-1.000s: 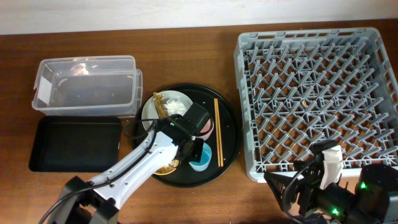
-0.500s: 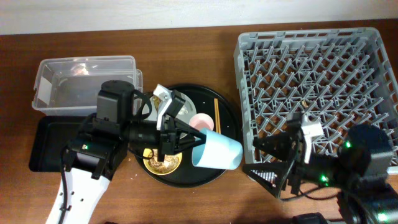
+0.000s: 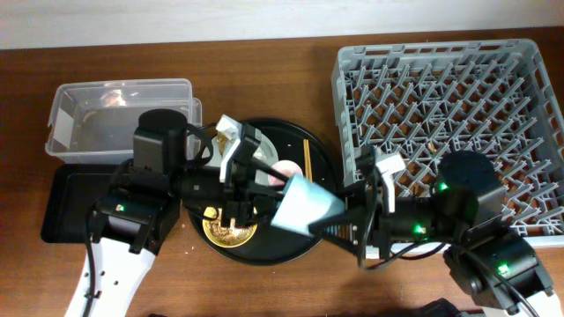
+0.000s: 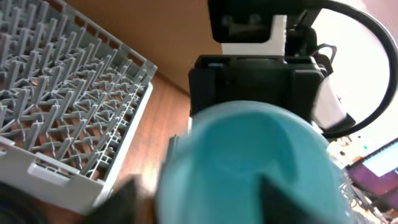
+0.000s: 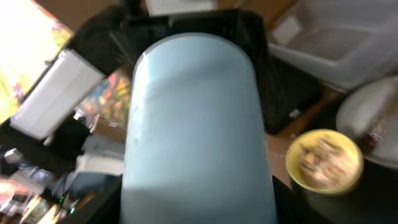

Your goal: Sort waste into correct bins and load items into the dishwasher rack

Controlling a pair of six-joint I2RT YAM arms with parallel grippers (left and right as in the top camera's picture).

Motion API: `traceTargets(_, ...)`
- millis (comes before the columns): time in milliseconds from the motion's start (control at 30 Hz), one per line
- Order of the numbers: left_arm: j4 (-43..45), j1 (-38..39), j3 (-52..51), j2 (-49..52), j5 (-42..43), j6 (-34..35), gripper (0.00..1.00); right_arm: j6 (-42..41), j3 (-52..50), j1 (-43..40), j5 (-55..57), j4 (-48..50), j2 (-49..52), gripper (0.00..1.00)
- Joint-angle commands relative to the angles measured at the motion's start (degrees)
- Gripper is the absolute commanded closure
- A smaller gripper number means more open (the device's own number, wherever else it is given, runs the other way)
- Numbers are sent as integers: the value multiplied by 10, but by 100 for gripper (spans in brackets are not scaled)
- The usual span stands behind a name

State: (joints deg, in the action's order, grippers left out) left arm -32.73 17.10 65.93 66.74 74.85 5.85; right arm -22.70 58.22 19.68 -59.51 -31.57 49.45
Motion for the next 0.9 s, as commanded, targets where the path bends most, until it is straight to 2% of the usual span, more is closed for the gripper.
traceTargets(0, -4, -41, 6, -5, -8, 22, 1, 14, 20, -83, 99, -82, -31, 50)
traceTargets(67, -28, -88, 6, -5, -26, 23, 1, 32, 46, -139, 258, -223, -45, 50)
traceTargets(133, -55, -120, 6, -5, -30, 23, 1, 32, 77, -156, 510, -364, -37, 50)
traceTargets(200, -84, -118, 6, -5, -72, 23, 1, 32, 86, -156, 614, -425, -14, 50)
traceTargets(233, -124, -111, 6, -5, -134, 23, 1, 31, 86, -156, 642, -451, 16, 50)
traceTargets(300, -191, -89, 6, -5, -254, 22, 1, 32, 86, -156, 654, -455, 85, 50)
traceTargets(467, -275, -25, 6, -5, -406, 22, 1, 23, 86, -156, 629, -375, 283, 49)
traceTargets(533, -282, 3, 6, -5, -449, 23, 1, 23, 86, -156, 620, -363, 334, 24)
traceTargets(567, -282, 21, 6, -5, -481, 23, 1, 23, 86, -156, 603, -359, 340, 19)
traceTargets(633, -282, 55, 6, -5, -563, 25, 1, 23, 96, -156, 560, -359, 314, 18)
traceTargets(733, -272, 89, 5, 7, -686, 66, 2, 23, 117, -156, 471, -367, 208, 17)
traceTargets(800, -234, 110, 5, 46, -715, 68, 7, 31, 119, -156, 396, -368, 102, 14)
traceTargets(867, -163, 130, 5, 120, -715, 68, 16, 40, 119, -156, 383, -394, 19, 12)
